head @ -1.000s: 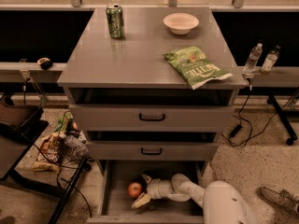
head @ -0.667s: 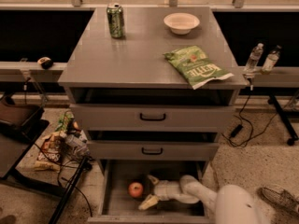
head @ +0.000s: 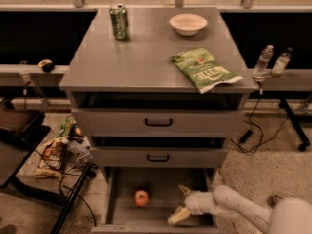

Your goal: Place apple into bottom drawer

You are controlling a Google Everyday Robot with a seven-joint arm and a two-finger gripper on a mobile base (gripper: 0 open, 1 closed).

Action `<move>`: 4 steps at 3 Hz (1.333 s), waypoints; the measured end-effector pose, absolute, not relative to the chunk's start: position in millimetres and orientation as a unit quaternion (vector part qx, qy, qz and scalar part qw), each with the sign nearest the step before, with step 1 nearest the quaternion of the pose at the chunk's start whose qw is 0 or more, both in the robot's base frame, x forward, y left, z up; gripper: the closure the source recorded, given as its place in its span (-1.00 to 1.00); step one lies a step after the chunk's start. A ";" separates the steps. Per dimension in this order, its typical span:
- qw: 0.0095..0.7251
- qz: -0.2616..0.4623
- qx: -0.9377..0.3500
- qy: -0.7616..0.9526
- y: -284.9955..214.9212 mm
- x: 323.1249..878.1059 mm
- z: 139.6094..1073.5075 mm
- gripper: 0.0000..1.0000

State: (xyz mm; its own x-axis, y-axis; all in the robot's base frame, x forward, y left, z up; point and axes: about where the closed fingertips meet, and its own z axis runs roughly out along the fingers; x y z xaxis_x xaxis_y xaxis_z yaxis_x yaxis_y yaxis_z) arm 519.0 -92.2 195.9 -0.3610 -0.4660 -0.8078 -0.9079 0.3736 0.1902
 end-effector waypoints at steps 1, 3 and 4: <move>0.335 0.269 -0.435 0.792 -151.3 510.6 247.9 -1.00; 0.330 0.126 -0.368 0.860 -219.0 490.3 373.9 -1.00; 0.309 0.074 -0.379 0.869 -207.8 458.6 438.6 -1.00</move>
Offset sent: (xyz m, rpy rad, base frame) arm -0.1358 -0.0977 0.2110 -0.3657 0.0225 -0.2144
